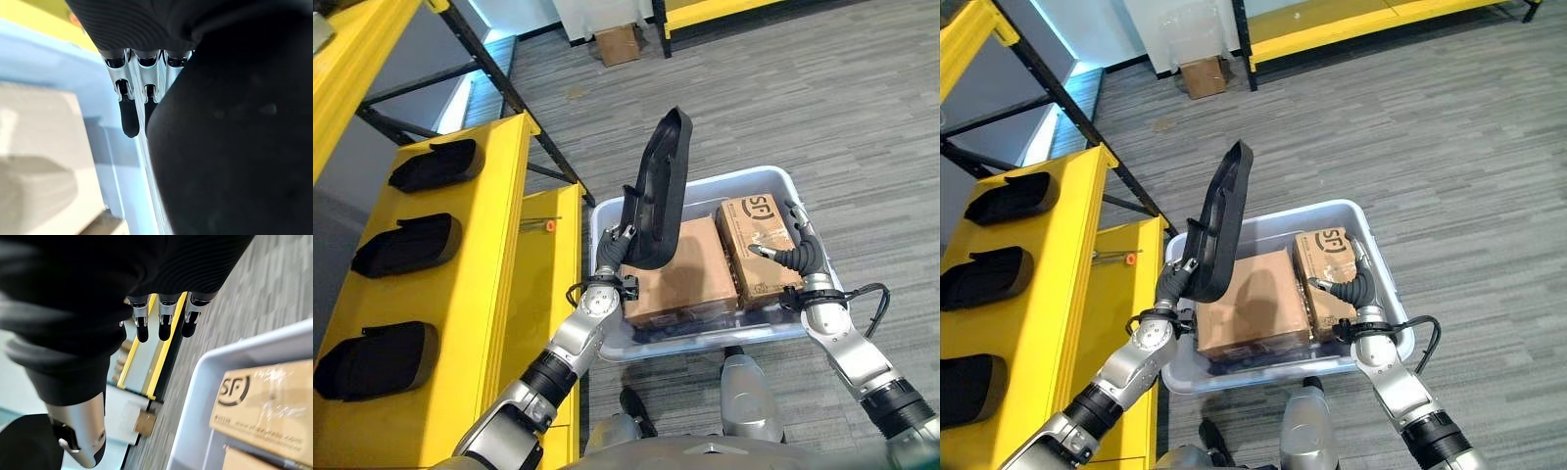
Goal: Move parts from the plastic box to the shelf.
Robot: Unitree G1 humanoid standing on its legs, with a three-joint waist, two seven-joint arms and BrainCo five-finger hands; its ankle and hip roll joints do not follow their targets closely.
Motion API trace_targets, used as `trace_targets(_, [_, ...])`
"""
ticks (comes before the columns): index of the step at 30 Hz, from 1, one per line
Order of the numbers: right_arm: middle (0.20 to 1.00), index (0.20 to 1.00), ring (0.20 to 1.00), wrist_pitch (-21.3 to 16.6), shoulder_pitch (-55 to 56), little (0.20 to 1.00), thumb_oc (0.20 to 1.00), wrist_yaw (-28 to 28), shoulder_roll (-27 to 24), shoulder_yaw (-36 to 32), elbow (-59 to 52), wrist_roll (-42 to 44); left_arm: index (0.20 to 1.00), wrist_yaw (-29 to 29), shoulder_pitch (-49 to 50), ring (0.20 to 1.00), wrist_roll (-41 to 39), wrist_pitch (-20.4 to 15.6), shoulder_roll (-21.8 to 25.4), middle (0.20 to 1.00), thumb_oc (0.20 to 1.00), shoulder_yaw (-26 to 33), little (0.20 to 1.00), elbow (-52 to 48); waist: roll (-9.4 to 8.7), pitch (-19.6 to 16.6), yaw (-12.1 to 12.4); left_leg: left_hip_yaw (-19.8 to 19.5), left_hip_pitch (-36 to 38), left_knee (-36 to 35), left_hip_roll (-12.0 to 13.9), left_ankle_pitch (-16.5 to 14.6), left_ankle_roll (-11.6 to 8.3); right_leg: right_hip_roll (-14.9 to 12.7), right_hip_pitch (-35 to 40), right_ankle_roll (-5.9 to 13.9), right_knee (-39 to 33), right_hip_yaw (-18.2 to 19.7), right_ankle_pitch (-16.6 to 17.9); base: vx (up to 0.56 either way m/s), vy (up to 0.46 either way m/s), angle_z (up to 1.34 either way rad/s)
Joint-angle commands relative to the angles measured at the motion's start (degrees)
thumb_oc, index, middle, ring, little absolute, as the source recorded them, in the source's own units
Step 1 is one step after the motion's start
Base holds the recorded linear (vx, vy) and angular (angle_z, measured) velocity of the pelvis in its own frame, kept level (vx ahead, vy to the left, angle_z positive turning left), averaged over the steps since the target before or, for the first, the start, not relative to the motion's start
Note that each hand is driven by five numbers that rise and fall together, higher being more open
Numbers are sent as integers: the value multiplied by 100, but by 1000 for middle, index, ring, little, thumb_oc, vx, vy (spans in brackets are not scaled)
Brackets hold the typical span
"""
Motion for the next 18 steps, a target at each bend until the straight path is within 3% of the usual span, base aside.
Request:
trace_targets(1, [1000, 1000, 1000, -414, 119, 1000, 1000, 86, 189, 255, -139, -36, 200, -257, 105, 200, -201, -615, 211, 200, 200, 402, 200, -818, -330, -184, 88, -310, -387, 207, 628, 233, -373, -37, 1077, -132, -794, -934, -213, -77, 213, 28])
trace_targets(5, [1000, 1000, 1000, -413, 101, 1000, 1000, 281, 169, 379, -201, -44, 200, -415, 502, 200, -197, -676, 388, 200, 200, 613, 200, -1092, -353, -261, 344, -510, -486, 64, 705, 465, -442, -101, 1188, -112, -951, -1120, -175, -26, 179, 32])
trace_targets(18, [1000, 1000, 1000, -392, 79, 1000, 1000, 298, 328, 437, -343, 163, 200, -976, 1445, 200, 345, -755, 775, 200, 200, 1226, 200, -1542, -454, -423, 1038, -866, -621, -202, 439, 275, -428, -171, 1519, 50, -1282, -1606, -80, 2, 83, 27])
